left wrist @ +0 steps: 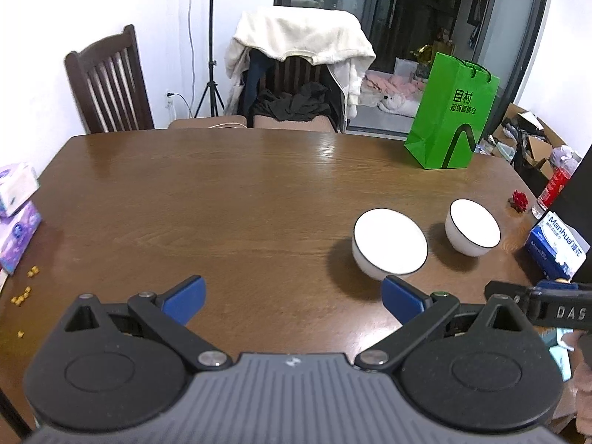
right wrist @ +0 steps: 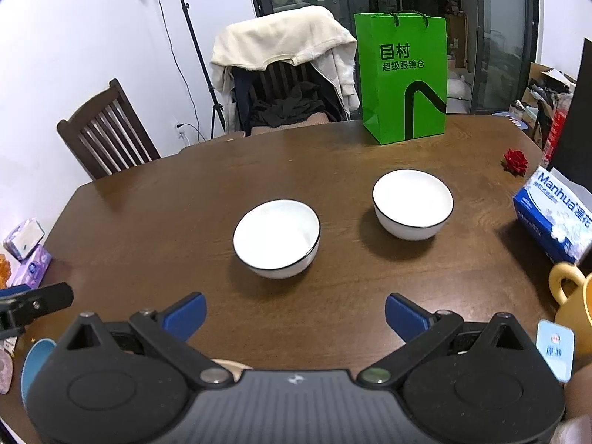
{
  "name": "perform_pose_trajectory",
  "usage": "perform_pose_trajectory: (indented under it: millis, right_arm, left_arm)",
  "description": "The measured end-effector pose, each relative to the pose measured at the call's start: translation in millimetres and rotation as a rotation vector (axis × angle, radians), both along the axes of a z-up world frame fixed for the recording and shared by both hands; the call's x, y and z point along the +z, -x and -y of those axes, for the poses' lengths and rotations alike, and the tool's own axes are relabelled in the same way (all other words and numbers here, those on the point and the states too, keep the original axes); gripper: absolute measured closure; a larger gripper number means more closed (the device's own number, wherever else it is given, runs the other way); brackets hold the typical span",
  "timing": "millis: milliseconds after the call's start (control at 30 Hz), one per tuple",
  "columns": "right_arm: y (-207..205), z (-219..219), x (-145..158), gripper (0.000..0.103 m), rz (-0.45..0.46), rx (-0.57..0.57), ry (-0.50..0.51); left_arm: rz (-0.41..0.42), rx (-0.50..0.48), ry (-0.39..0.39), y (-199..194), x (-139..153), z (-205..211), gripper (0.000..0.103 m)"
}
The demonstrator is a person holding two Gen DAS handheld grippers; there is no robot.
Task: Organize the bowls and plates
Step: 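Move both open grippers toward the nearer white black-rimmed bowl, then lower both grippers onto the white bowl rim and close them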
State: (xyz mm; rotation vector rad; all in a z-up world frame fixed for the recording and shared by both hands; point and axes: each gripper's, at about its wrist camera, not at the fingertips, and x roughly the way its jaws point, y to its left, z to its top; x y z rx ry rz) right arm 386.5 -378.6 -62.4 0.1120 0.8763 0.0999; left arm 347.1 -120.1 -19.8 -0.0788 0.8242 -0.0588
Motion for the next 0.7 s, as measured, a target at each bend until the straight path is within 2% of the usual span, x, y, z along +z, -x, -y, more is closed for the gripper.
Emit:
perform_pose_trajectory:
  millis: [333,700]
  right_arm:
    - [-59.1,20.2,-19.1,0.006,-0.078,-0.069,-0.029]
    - [-124.6,24.0,-51.1,0.016,-0.177,-0.081,-0.047]
  left_arm:
    - [-0.087,-0.016,0.025,-78.1,-23.0,34.2,0.0]
    - [-0.21,-0.006,0.025,-137.2,-65.4,47.3,0.006]
